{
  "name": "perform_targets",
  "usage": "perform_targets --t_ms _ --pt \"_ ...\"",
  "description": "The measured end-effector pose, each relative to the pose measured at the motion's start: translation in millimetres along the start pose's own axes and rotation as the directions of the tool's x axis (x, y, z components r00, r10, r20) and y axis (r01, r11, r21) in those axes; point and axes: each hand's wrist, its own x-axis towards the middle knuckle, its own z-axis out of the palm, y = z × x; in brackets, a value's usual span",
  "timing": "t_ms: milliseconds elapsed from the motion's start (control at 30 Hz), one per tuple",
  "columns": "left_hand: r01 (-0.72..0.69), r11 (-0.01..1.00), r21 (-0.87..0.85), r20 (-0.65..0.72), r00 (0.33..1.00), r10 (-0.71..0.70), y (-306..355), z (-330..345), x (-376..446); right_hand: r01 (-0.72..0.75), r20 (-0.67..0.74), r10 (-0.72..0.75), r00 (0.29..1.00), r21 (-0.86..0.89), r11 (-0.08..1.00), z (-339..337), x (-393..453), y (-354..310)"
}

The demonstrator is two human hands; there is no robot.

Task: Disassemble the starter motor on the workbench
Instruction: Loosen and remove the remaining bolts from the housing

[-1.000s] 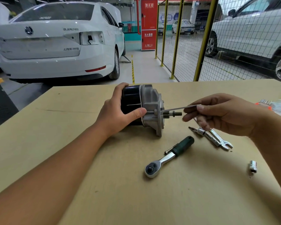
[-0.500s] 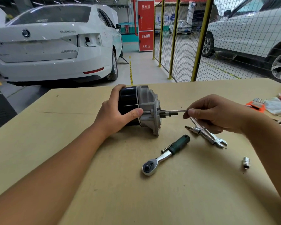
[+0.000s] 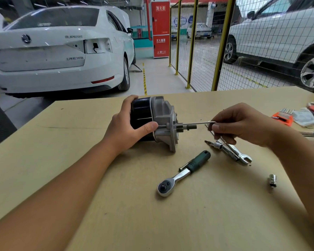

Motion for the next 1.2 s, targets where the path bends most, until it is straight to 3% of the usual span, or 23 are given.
perform_targets --t_ms 133,300,500,700,867,1067,1200 --pt "0.0 1.0 0.001 0.001 1.0 0.0 0 1 0 0.047 -0.064 -0.043 0.997 0.062 0.997 3 2 -1" --pt "-0.002 1.0 0.0 0.007 1.0 0.002 1 0 0 -0.167 -0.004 0.175 0.985 0.275 0.947 6 2 -2" --pt "0.003 1.0 -0.005 0.014 1.0 -0.003 1 0 -1 -0.311 0.034 0.323 0.946 0.379 0.872 9 4 -5" --pt "-0.003 1.0 0.003 0.016 1.0 0.003 0 0 0 -0.117 -0.135 0.171 0.976 0.336 0.934 12 5 -3" --pt "-0.005 1.0 0.006 0.003 1.0 0.005 0 0 1 0.106 -0.311 -0.06 0.949 0.135 0.985 24 6 -6" --pt "-0.012 1.0 0.009 0.009 1.0 0.011 0 0 0 0.142 -0.383 -0.101 0.918 0.08 0.987 28 6 -11" --pt "-0.008 1.0 0.013 0.007 1.0 0.008 0 0 1 0.121 -0.35 -0.005 0.937 0.31 0.943 27 8 -11"
